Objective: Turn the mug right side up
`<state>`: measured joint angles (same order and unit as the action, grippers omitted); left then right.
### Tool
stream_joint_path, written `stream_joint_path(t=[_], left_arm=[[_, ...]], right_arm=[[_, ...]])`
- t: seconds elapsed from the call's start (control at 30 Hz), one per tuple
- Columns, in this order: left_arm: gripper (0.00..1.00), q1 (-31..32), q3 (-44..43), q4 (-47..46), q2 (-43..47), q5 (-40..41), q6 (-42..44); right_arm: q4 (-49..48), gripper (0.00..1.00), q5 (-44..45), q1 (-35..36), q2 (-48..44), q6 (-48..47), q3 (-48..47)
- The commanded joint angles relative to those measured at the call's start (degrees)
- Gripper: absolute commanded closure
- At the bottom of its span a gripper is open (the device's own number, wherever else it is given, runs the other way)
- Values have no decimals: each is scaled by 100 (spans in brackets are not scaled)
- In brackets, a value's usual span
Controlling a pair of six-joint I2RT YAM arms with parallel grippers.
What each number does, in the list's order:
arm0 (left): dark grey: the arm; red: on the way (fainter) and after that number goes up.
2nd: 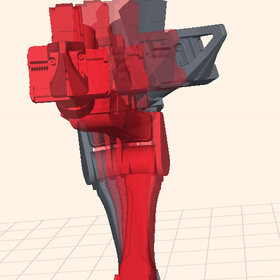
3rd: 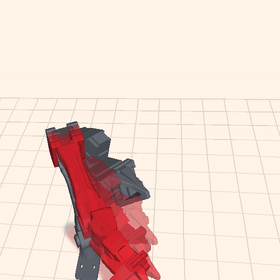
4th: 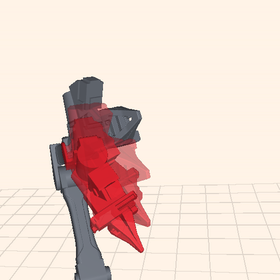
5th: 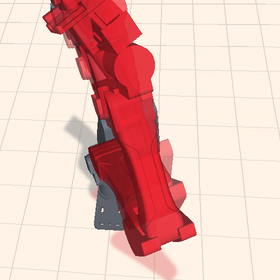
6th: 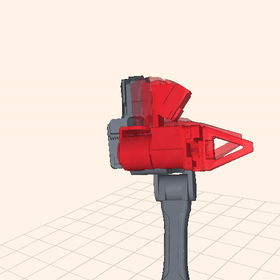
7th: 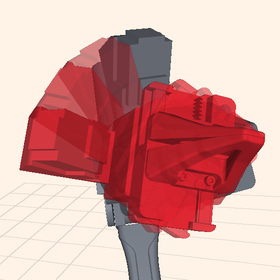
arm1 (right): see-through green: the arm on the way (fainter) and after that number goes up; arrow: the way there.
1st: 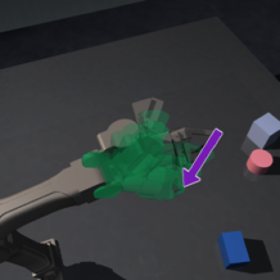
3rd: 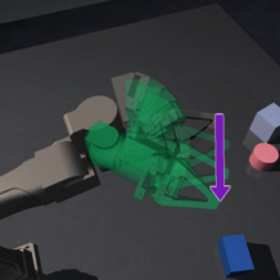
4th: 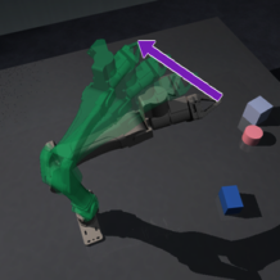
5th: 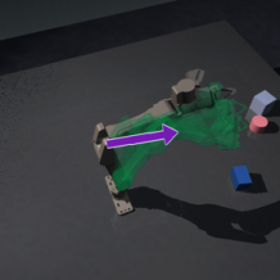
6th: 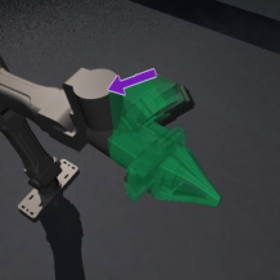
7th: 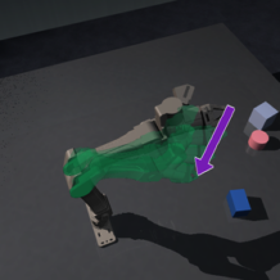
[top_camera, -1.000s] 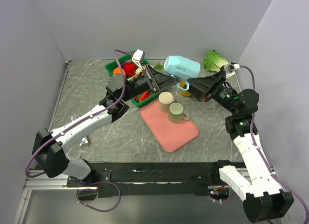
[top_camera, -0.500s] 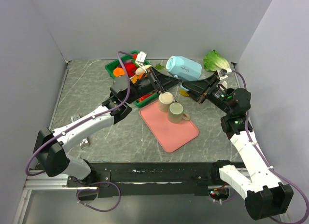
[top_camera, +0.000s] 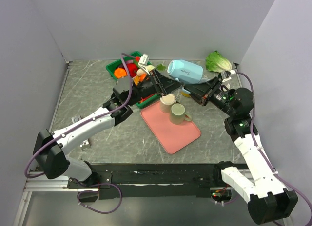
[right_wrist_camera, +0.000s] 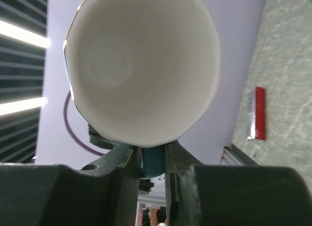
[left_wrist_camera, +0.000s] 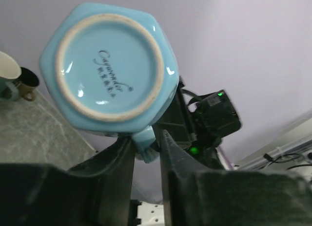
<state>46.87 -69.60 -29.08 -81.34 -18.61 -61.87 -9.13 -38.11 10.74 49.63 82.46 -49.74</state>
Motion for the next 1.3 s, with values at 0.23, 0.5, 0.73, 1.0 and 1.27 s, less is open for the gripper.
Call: stream_joint_path(t=[0.23,0.5,0.73,1.0,1.27], left_arm=[[13,76,-150,1650,417,559,974],[2,76,-422,2889,154,982,1159],[1,76,-370,3294,39,1026,1229],[1,76,-528,3655,-57,991,1563],[1,76,-545,3875,-49,991,1871]], right_arm=[[2221,100,1130,-344,-462,-2108,-1222],[3706,100,2348,-1039,-454,-3594,-1486],[3989,100,3536,-1048,-366,-4772,-1091],[3840,100,4179,-890,-191,-5213,-784],[3339,100,4962,-222,117,-5670,-388]])
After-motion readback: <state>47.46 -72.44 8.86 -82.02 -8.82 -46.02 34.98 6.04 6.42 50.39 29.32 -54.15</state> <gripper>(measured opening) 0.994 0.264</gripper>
